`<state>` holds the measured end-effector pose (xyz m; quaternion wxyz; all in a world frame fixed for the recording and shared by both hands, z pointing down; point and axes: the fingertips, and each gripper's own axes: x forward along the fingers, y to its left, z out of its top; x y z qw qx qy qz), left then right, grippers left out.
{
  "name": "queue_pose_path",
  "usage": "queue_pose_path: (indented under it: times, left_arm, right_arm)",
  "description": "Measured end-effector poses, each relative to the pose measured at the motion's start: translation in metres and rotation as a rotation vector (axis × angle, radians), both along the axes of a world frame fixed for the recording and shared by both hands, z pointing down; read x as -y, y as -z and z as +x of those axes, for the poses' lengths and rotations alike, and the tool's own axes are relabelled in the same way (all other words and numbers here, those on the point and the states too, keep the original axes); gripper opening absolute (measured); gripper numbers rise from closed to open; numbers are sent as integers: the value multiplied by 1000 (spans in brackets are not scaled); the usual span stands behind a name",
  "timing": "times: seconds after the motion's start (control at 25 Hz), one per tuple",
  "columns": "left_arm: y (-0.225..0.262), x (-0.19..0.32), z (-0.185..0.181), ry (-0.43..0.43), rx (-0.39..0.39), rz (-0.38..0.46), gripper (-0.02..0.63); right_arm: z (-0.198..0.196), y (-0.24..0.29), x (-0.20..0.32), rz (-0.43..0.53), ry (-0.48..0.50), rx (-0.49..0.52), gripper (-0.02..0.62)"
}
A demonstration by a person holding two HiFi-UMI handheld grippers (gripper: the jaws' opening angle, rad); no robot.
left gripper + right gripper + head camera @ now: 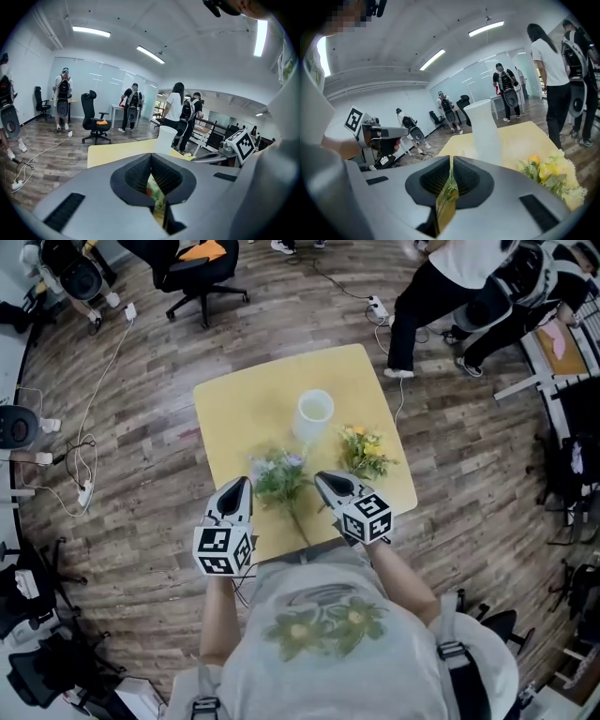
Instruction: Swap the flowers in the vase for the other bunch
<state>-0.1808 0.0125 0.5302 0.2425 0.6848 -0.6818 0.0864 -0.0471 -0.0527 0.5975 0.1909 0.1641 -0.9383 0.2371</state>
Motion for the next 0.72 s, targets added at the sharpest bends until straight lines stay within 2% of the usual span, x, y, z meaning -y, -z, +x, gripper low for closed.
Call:
queue_pose_path:
  times: [0.32, 0.72]
  left_arm:
    - [-1, 20, 28, -82, -2, -9, 17]
    - [-11, 37, 52, -165, -6, -39, 17]
  right_arm:
    - [31, -17, 8, -39, -102, -24, 51]
    - [72, -40, 31, -46, -270, -107, 51]
